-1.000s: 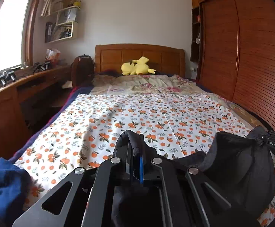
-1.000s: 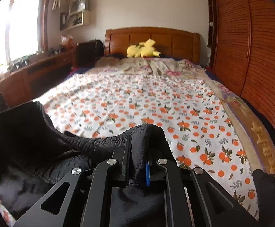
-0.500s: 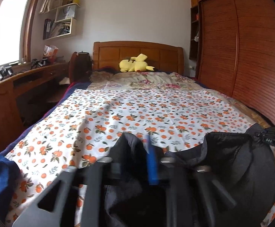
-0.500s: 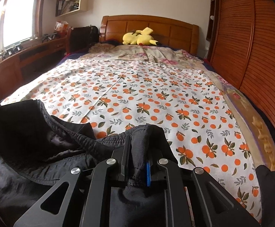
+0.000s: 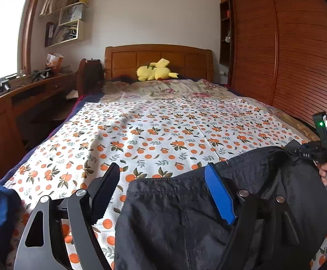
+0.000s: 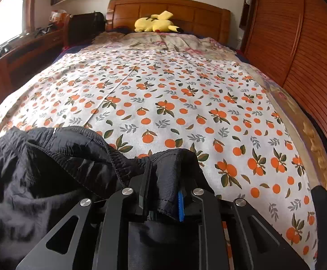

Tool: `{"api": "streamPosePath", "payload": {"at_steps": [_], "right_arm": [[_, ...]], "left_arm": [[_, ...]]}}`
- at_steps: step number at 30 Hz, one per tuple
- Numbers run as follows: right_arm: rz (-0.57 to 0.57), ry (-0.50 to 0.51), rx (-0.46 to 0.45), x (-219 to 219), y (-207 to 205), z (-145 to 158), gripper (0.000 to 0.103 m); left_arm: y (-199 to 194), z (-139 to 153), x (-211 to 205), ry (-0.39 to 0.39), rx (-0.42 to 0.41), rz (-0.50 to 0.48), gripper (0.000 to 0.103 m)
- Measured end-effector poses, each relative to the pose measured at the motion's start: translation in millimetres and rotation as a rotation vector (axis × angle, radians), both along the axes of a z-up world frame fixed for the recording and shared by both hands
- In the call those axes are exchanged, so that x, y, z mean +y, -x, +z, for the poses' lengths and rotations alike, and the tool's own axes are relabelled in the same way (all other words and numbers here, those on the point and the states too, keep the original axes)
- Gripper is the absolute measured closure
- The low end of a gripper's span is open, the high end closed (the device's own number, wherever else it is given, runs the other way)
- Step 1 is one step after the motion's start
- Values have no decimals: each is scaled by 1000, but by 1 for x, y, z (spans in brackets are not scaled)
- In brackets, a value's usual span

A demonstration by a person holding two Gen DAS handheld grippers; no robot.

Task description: Fold large clothes

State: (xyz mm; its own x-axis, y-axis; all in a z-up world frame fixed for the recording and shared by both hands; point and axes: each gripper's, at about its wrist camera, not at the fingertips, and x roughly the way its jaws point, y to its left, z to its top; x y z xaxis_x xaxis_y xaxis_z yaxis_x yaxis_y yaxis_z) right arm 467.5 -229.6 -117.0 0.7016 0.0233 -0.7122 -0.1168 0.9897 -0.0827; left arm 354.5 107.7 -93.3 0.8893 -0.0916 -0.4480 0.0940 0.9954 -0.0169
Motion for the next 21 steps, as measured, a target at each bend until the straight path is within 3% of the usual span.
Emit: {"api": "streamPosePath", "payload": {"at_steps": [8, 17, 18, 19, 21], "right_arm": [[-31, -68, 31, 2, -3, 23, 76], [-70, -263, 49, -10, -8, 40, 60], [-78, -290, 48, -12, -9, 42, 47], [-98, -301, 19, -16, -8, 47, 20], [-132, -285, -56, -21, -5, 60, 13]], "left_arm": [[4, -10, -7, -10, 17, -34, 22], [6, -16, -10, -17, 31, -52, 22], [6, -16, -10, -17, 31, -52, 22], [6, -16, -10, -16, 31, -51, 22], [6, -16, -9, -14, 32, -51, 22]]}}
